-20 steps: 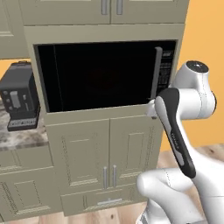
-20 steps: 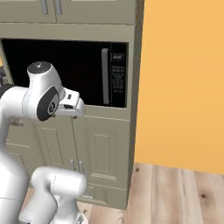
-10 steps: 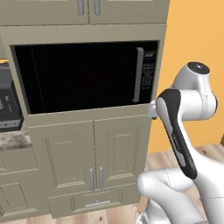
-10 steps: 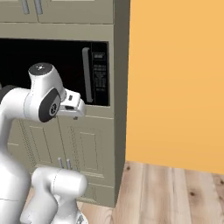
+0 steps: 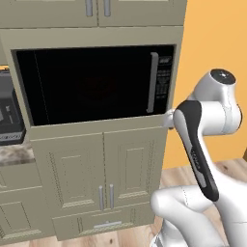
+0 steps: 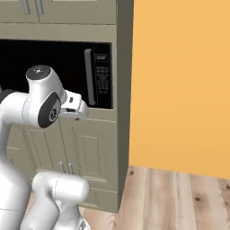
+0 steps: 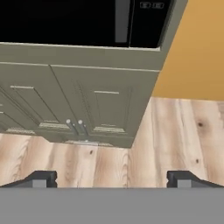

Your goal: The microwave is finished heating the chicken drumstick and sweet potato. Take the bowl containing the food and place it on the dining counter.

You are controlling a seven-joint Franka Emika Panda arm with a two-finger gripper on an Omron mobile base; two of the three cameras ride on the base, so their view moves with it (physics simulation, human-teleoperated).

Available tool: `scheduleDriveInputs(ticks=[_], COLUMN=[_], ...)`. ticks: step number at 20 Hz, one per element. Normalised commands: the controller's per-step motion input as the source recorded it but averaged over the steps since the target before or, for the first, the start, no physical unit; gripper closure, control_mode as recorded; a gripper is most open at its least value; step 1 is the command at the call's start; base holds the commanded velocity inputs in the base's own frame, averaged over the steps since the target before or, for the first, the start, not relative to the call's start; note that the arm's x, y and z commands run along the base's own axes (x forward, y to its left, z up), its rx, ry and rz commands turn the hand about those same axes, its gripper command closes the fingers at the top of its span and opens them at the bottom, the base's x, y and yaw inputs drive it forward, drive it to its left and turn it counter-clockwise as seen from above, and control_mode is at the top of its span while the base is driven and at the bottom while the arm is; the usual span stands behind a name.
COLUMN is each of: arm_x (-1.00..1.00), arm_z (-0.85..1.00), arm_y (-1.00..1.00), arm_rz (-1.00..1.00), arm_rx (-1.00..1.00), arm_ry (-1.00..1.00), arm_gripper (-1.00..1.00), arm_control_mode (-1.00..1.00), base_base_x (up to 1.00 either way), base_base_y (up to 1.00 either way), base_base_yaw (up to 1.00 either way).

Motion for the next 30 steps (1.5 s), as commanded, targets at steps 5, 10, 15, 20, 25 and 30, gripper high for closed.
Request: scheduleDriveInputs(ticks=[5, 10, 15, 20, 25, 30], arm_x=[0.12, 0.29, 0.49, 0.66, 0.77, 0.73], arm_z=[0.34, 0.27, 0.28, 0.02, -0.01, 0.0], arm_y=[0.05, 0.0, 0.0, 0.0, 0.0, 0.0], arm_rz=[0.0, 0.0, -0.01, 0.0, 0.0, 0.0], arm_rx=[0.0, 0.0, 0.0, 0.0, 0.0, 0.0], arm_ry=[-0.37, -0.35, -0.31, -0.18, -0.01, 0.0], arm_gripper=[-1.0, -1.0, -1.0, -1.0, -1.0, -1.0], arm_control_mode=[-1.0, -1.0, -1.0, -1.0, -1.0, -1.0], base_base_x=[0.0, 0.0, 0.0, 0.0, 0.0, 0.0], base_base_y=[0.0, 0.0, 0.0, 0.0, 0.0, 0.0], base_base_yaw=[0.0, 0.0, 0.0, 0.0, 0.0, 0.0])
